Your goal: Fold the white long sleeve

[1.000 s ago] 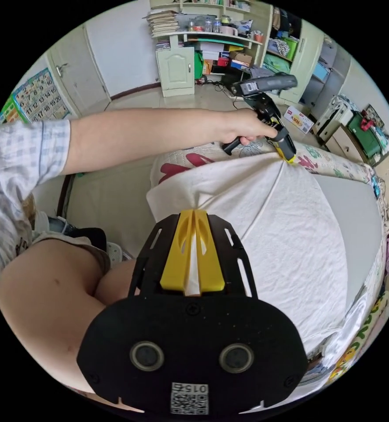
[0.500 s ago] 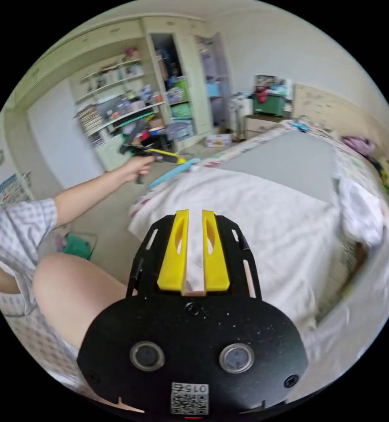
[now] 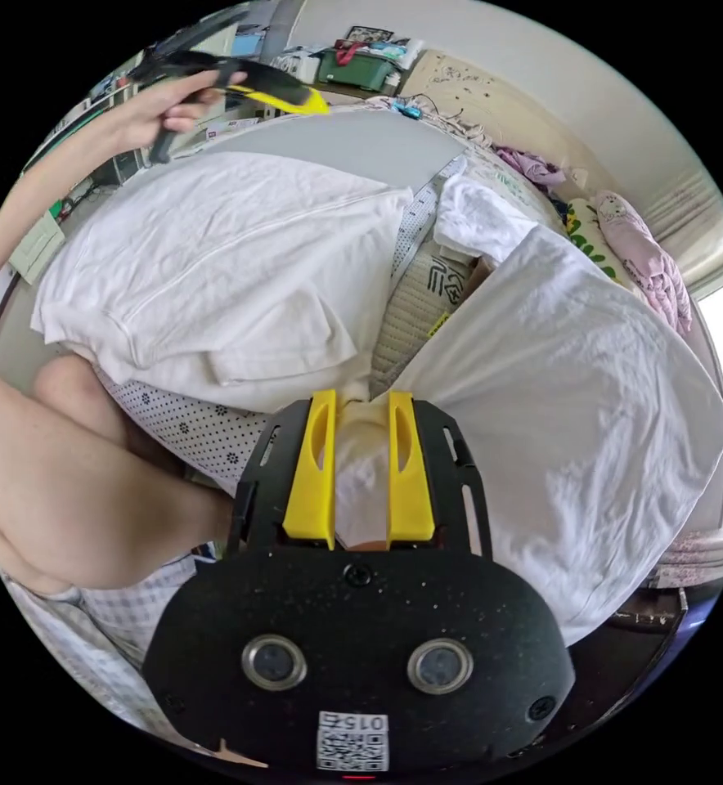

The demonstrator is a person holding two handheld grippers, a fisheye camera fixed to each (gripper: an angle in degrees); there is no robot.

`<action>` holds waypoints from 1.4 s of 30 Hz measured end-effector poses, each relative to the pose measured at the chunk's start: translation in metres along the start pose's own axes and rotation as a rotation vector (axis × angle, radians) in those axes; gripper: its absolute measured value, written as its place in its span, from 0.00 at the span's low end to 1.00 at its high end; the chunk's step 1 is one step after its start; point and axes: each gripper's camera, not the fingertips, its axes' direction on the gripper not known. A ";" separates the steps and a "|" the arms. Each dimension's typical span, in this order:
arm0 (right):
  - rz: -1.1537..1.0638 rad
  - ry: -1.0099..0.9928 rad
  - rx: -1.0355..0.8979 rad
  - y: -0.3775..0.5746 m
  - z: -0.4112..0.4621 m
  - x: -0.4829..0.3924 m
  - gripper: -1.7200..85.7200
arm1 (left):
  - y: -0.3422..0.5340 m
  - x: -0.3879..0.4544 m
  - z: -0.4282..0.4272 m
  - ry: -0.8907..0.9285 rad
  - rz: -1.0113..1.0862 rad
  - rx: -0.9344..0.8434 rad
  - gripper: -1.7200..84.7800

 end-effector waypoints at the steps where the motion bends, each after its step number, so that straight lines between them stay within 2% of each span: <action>1: -0.015 0.000 0.003 -0.001 0.000 -0.001 0.11 | -0.013 0.006 0.021 0.021 0.003 -0.021 0.15; 9: -0.046 -0.068 0.031 -0.005 0.001 0.008 0.04 | -0.072 0.017 0.118 0.054 -0.053 -0.113 0.17; 13: -0.002 -0.128 0.116 0.010 -0.013 0.023 0.02 | -0.080 0.014 0.166 -0.055 -0.070 -0.303 0.10; 17: 0.102 -0.178 0.234 0.036 -0.035 0.047 0.01 | -0.077 0.016 0.157 -0.099 -0.026 -0.279 0.05; 20: 0.185 -0.224 0.338 0.054 -0.060 0.069 0.01 | -0.078 0.009 0.126 -0.064 -0.042 -0.183 0.04; 25: 0.212 -0.140 0.468 0.069 -0.107 0.085 0.01 | -0.080 -0.023 0.041 0.098 -0.141 0.080 0.03; 29: 0.169 -0.126 0.522 0.072 -0.132 0.080 0.01 | -0.068 -0.042 -0.012 0.156 -0.131 0.180 0.03; 35: 0.075 -0.159 0.552 0.074 -0.149 0.052 0.01 | -0.003 -0.097 -0.081 0.235 -0.162 0.270 0.03; 38: 0.017 -0.231 0.581 0.073 -0.156 0.038 0.02 | 0.042 -0.126 -0.112 0.256 -0.169 0.298 0.03; 42: -0.235 -0.548 0.554 0.052 -0.150 -0.004 0.01 | 0.114 -0.170 -0.155 0.267 -0.191 0.322 0.03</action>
